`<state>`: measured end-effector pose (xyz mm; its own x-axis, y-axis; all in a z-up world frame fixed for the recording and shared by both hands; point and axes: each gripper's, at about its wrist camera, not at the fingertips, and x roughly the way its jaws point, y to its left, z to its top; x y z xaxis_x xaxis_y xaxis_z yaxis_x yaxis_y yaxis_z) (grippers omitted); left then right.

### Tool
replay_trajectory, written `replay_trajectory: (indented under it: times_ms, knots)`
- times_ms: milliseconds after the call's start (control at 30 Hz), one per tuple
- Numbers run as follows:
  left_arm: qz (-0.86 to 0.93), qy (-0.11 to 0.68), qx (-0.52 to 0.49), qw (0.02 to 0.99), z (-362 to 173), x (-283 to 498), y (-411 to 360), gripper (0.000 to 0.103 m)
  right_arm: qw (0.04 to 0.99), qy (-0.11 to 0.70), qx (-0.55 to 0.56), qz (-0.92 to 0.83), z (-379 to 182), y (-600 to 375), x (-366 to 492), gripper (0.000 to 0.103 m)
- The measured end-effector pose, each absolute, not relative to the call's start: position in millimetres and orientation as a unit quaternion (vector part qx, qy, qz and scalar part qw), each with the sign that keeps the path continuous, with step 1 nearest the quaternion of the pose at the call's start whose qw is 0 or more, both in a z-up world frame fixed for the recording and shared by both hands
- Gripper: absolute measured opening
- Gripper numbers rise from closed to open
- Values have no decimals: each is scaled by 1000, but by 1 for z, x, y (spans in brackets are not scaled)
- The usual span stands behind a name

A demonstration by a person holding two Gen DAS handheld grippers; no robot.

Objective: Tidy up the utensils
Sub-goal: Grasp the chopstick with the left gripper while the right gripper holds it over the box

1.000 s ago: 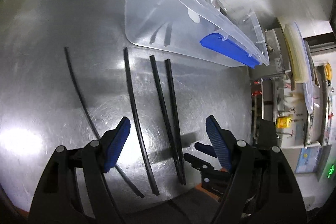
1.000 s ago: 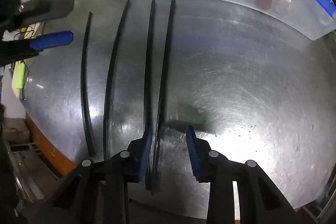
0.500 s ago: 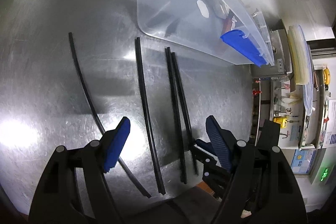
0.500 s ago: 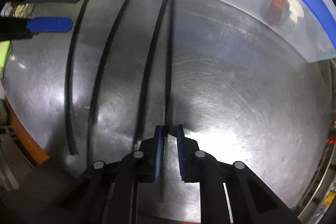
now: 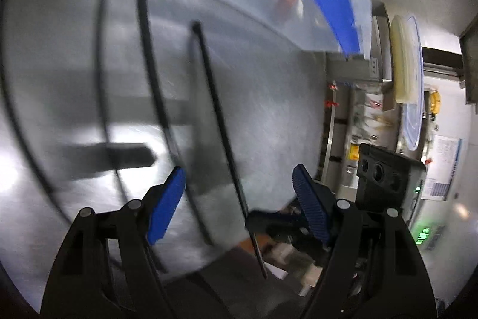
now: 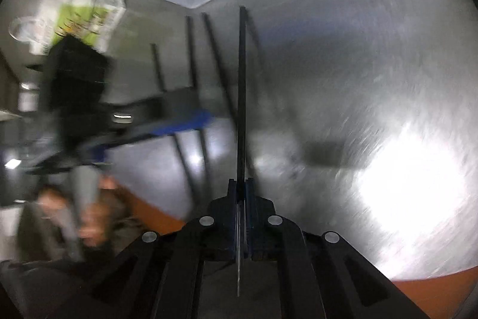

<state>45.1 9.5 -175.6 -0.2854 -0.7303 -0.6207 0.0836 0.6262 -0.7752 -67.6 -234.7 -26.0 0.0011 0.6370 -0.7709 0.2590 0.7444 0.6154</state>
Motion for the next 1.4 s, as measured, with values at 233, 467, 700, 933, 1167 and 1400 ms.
replay_trajectory:
  times_ms: [233, 467, 700, 933, 1167, 1400]
  knots:
    - [-351, 726, -254, 534, -198, 36, -1, 8, 617, 685, 351, 163, -31, -237, -80, 7]
    - [-359, 718, -240, 547, -201, 35, 3, 5, 622, 689, 328, 175, -31, -249, -78, 9]
    - [-376, 718, -220, 543, -197, 25, -3, 5, 652, 698, 239, 175, -25, -240, -72, 32]
    - [-412, 693, -189, 560, -156, 18, -16, 5, 677, 678, 207, 197, 1, -228, -68, 7]
    - [-508, 553, -112, 651, 3, 66, -51, 5, 787, 560, 165, 202, 128, -268, -23, 7]
    - [-492, 475, -36, 729, 93, 189, -125, 5, 847, 504, 105, 134, 193, -329, 123, 7]
